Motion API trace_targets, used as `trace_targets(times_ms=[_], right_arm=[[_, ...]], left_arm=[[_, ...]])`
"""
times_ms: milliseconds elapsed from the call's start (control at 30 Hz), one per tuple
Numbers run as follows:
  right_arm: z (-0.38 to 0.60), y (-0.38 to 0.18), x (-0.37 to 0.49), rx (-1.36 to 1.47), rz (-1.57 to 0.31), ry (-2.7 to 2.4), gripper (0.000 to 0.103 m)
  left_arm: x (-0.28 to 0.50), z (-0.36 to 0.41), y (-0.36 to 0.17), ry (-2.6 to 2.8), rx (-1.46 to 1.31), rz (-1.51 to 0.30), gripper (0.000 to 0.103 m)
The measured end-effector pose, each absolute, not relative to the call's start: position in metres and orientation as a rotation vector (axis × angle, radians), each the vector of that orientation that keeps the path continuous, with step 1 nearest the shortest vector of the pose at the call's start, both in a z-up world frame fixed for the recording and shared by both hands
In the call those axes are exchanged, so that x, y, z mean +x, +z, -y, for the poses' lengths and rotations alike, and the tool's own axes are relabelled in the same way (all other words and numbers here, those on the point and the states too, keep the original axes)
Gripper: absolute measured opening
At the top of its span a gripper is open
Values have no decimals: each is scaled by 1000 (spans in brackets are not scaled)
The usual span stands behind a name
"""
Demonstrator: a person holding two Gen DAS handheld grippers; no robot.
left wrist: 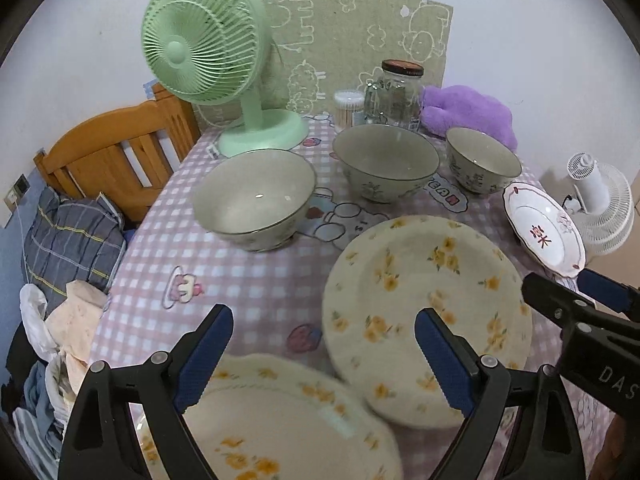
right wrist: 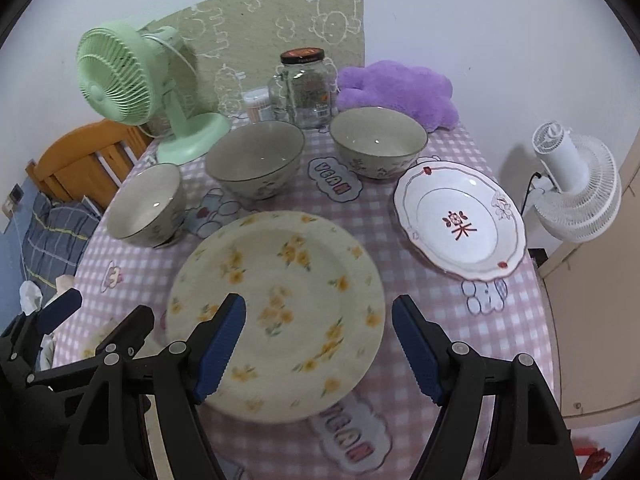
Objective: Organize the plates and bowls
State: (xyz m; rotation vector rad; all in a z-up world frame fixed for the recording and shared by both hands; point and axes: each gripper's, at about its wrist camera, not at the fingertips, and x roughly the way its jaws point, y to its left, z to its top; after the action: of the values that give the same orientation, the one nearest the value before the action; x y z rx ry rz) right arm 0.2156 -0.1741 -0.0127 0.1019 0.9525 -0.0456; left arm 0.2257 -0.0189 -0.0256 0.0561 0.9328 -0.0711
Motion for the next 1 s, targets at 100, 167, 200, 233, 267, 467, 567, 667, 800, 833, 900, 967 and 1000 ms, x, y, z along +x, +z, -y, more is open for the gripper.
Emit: trace_targets(times_ms=[100,167,200,233,267,467,567,667,800,833,900,967,1000], right_arm=[[183,-23,233,102,-962,-34,79],[187,-30,246,98,-966,-28,79],[188,-34,252,95,-971,-26,78],[190,-39,257,95,-977,-25,79],[192,-42,261,96,-981,-24,79],[197,-69,280,99,-1022,-19,75],[200,-81,285,103,-1051,-19,74],[202,-91,291,100,-1081,-21,70],[201,-100,297,104,-1113,-15,63],[199,-102,299,92,-1120,-18,62],[199,-106,301,84,-1128,-23,61],[199,-107,300,82,-1128,-23,61],[199,-107,301,82,-1130,-22,61]], left_arm=[[242,32,-35,-48,60,-948,93],[252,39,-42,-39,60,-960,92],[256,41,-46,-37,61,-963,92],[260,44,-50,-35,64,-968,92],[264,47,-54,-34,68,-975,92],[285,53,-85,-30,52,-1058,88],[288,55,-95,-34,66,-1073,86],[292,55,-103,-39,60,-1104,82],[297,51,-108,-39,24,-1106,79],[298,50,-108,-45,10,-1110,77],[299,50,-108,-77,-15,-1119,74],[299,51,-107,-87,-5,-1114,75],[298,52,-107,-87,0,-1110,75]])
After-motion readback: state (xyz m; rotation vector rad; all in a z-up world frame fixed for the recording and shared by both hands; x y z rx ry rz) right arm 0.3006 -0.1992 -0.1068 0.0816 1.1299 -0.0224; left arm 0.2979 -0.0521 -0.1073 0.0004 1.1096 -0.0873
